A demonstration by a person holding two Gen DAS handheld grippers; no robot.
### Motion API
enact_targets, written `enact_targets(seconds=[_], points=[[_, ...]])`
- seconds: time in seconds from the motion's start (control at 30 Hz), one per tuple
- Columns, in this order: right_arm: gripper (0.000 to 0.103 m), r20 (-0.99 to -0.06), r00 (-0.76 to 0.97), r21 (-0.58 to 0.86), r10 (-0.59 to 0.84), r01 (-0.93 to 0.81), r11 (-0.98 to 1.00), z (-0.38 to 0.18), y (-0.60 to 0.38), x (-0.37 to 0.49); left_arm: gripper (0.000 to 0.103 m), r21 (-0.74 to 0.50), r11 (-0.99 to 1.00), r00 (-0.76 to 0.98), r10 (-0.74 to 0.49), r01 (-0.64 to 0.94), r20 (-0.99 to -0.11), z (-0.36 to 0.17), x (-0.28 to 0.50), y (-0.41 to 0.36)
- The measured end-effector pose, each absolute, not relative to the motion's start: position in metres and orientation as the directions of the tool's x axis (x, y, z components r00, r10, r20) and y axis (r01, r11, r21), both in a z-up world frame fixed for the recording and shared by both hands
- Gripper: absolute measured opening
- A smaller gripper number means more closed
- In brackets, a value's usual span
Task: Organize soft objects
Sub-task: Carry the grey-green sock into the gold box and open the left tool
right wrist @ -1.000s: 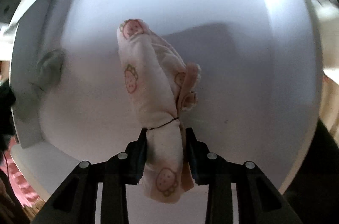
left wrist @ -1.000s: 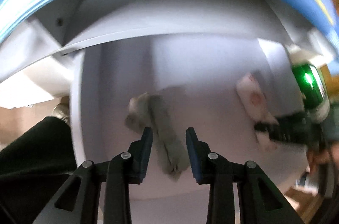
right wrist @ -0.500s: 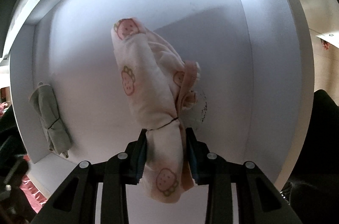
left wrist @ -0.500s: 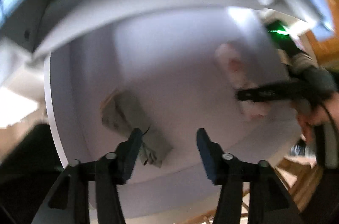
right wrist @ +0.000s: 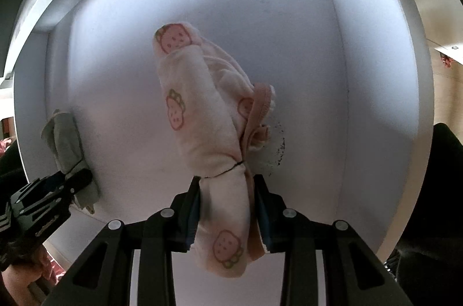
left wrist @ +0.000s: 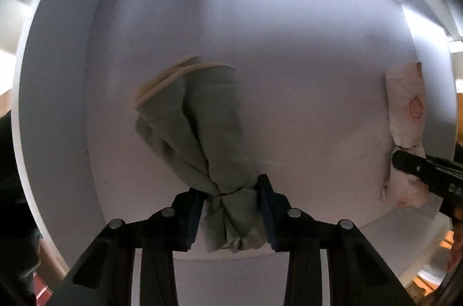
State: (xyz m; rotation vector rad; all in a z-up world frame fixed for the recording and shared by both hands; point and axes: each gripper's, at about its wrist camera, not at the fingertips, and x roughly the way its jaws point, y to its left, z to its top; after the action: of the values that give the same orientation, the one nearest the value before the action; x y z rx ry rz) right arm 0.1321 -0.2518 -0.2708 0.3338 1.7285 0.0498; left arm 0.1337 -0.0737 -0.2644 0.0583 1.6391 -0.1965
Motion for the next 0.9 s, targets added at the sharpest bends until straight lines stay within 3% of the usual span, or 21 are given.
enact_targets(seconds=[0.27,0.53,0.9], points=[[0.034,-0.957,-0.146,0.220,0.250,0.193,0.956,-0.269,-0.254,0.132,0.032,-0.119,0.933,0.004,-0.128,0.338,-0.992,-0.218,0.128,-0.093],[0.034,-0.958,-0.147,0.219,0.248,0.192,0.957,-0.269,-0.252,0.131,0.032,-0.159,0.807,0.129,-0.278,0.569,-0.952,-0.138,0.100,-0.100],[0.034,-0.958,-0.154,0.214,0.243,0.184,0.959,-0.270,-0.248,0.131,0.032,-0.221,0.678,0.240,-0.517,0.701,-0.822,-0.021,0.060,-0.104]])
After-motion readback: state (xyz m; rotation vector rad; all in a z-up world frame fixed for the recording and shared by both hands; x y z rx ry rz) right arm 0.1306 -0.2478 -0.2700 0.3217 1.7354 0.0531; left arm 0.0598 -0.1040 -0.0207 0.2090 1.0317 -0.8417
